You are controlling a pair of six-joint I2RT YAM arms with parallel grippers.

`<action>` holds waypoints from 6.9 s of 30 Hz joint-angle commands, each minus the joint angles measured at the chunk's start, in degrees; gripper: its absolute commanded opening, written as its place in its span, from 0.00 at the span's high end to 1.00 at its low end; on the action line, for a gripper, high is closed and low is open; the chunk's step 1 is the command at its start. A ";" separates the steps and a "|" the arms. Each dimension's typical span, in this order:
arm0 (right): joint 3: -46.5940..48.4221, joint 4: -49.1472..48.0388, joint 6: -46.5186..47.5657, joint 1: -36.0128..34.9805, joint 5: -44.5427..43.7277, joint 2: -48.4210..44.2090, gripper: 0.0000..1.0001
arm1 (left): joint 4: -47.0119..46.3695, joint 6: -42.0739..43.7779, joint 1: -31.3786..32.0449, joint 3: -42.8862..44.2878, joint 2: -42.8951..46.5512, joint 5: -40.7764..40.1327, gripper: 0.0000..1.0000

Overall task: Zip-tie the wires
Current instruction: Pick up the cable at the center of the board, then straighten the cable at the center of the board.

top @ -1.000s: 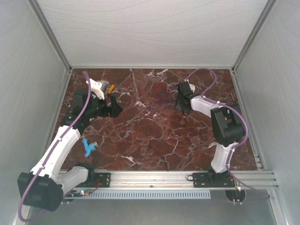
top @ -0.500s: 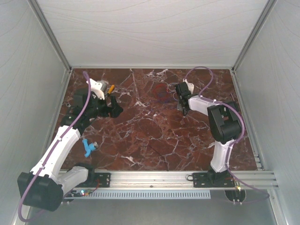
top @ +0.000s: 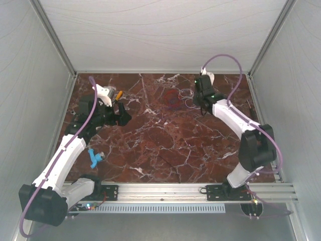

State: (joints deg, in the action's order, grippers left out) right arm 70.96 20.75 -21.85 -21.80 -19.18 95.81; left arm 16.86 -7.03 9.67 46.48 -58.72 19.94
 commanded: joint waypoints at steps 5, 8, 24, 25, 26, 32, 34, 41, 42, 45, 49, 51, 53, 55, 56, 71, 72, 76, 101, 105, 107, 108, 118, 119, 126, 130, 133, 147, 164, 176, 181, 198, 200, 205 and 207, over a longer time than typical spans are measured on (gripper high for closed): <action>11.33 2.69 4.31 -0.43 6.49 -9.30 1.00 | -1.84 0.86 0.23 0.37 0.03 -0.72 0.00; 16.42 2.51 4.99 -0.43 10.34 -10.24 1.00 | -1.90 1.02 0.25 0.37 0.16 -0.76 0.00; 18.06 -11.12 4.72 -3.04 46.26 -21.66 1.00 | -14.48 -2.16 0.29 -4.46 5.50 9.47 0.00; 17.58 -12.89 5.12 -3.87 47.49 -22.52 1.00 | -16.28 -3.03 0.33 -5.07 5.95 11.76 0.00; 17.67 -14.12 5.34 -4.58 48.48 -23.24 1.00 | -18.33 -4.13 0.31 -5.60 6.33 13.03 0.00; 26.34 -15.60 6.02 -8.54 50.34 -22.80 1.00 | -32.87 -10.71 3.32 -8.58 8.31 13.52 0.00; 28.80 -15.97 6.58 -9.52 50.98 -22.34 1.00 | -35.02 -11.41 4.20 -7.57 8.12 14.02 0.00; 20.66 -14.86 11.32 -11.14 52.95 -25.03 1.00 | -32.01 -1.50 5.09 -2.80 12.70 22.49 0.14; 18.49 -14.93 12.02 -11.19 52.93 -26.11 1.00 | -30.59 -0.02 5.10 -2.40 13.81 23.53 0.15; 13.34 -14.90 13.65 -11.41 53.80 -29.30 1.00 | -27.96 3.54 5.11 -1.33 16.38 28.51 0.15; 11.42 -12.48 16.68 -12.53 55.54 -31.00 1.00 | -27.89 3.71 5.08 -1.06 17.13 35.55 0.15; 10.92 -11.26 18.30 -13.29 55.86 -31.49 1.00 | -28.07 3.23 5.09 -0.81 16.42 35.46 0.12; 10.11 -10.80 19.46 -13.98 56.51 -31.94 1.00 | -29.90 2.13 5.10 -1.05 15.36 34.81 0.11; 9.46 -10.26 20.35 -14.58 57.03 -32.11 1.00 | -33.00 0.60 5.18 -1.53 13.95 34.32 0.11; 9.20 -10.03 20.77 -14.96 57.29 -32.10 1.00 | -34.43 -0.26 5.26 -1.53 13.19 34.20 0.11; 7.79 -11.25 20.71 -16.29 60.85 -31.68 1.00 | -43.53 -1.99 5.59 4.85 -0.84 40.56 0.14; 7.79 -11.38 20.66 -16.34 60.92 -31.77 1.00 | -45.84 -3.60 5.75 4.17 -1.25 41.86 0.15; 7.70 -11.90 20.61 -16.61 60.88 -31.84 1.00 | -51.10 -7.61 7.09 2.99 -2.95 47.30 0.14; 7.46 -11.78 19.44 -16.91 44.19 -32.26 1.00 | -37.18 4.92 11.42 8.03 -3.56 37.80 1.00; 7.69 -9.04 18.07 -15.12 28.53 -32.30 1.00 | -28.64 10.84 11.42 7.67 2.58 30.33 1.00; 8.47 -8.08 16.22 -12.93 25.23 -32.31 1.00 | -27.30 12.17 11.43 5.51 6.40 26.20 1.00; 8.73 -7.87 15.29 -11.88 24.12 -32.46 1.00 | -27.16 12.49 11.43 4.08 8.16 24.09 1.00; 10.70 -7.41 14.54 -7.71 30.49 -33.34 1.00 | -28.53 11.93 11.46 -4.34 16.00 9.32 0.80; 10.47 -8.03 14.81 -7.65 34.06 -33.62 1.00 | -28.18 12.17 11.45 -4.52 15.48 10.16 0.64; 12.45 -8.19 19.92 -11.17 50.02 -34.28 1.00 | -29.69 10.92 11.44 -4.30 13.74 20.06 0.00; 13.63 -6.94 21.72 -13.14 50.42 -34.13 1.00 | -33.45 7.16 11.45 -2.72 13.50 24.48 0.00; 13.94 -7.18 21.47 -13.73 49.45 -33.97 1.00 | -33.66 5.09 11.51 -1.35 12.41 27.81 0.00; 16.10 -16.16 13.14 -20.52 46.59 -25.80 1.00 | -19.96 9.24 11.43 -5.78 21.74 1.38 0.00; 44.22 -10.90 13.07 -33.98 32.11 5.08 1.00 | -19.47 10.79 10.40 -13.63 38.11 -49.47 0.00; 20.13 -2.14 5.99 -28.86 9.41 -5.52 1.00 | -19.74 9.70 9.18 -13.89 37.51 -39.77 0.00; 3.64 -1.14 0.18 -18.98 14.18 -12.32 1.00 | -18.88 7.25 9.15 -12.88 34.05 -30.43 0.00; -13.65 9.32 -5.05 -8.21 12.62 -20.40 1.00 | -13.60 -10.46 10.97 -8.67 5.64 -12.19 0.03; -14.42 9.54 -5.08 -7.97 12.64 -20.70 1.00 | -13.04 -11.37 12.04 -7.79 2.18 -13.63 0.05; -16.81 9.23 -5.77 -7.73 12.92 -22.82 1.00 | -14.64 -14.67 16.14 -5.83 -8.00 -16.08 0.15; -17.69 8.83 -6.03 -7.55 12.99 -24.06 1.00 | -17.09 -15.86 18.18 -5.53 -12.17 -16.90 0.19</action>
State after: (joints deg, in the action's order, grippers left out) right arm 54.43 29.85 -26.50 -29.80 -5.58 75.40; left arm 4.16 -18.74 24.62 37.65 -65.10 5.02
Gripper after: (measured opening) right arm 0.005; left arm 0.845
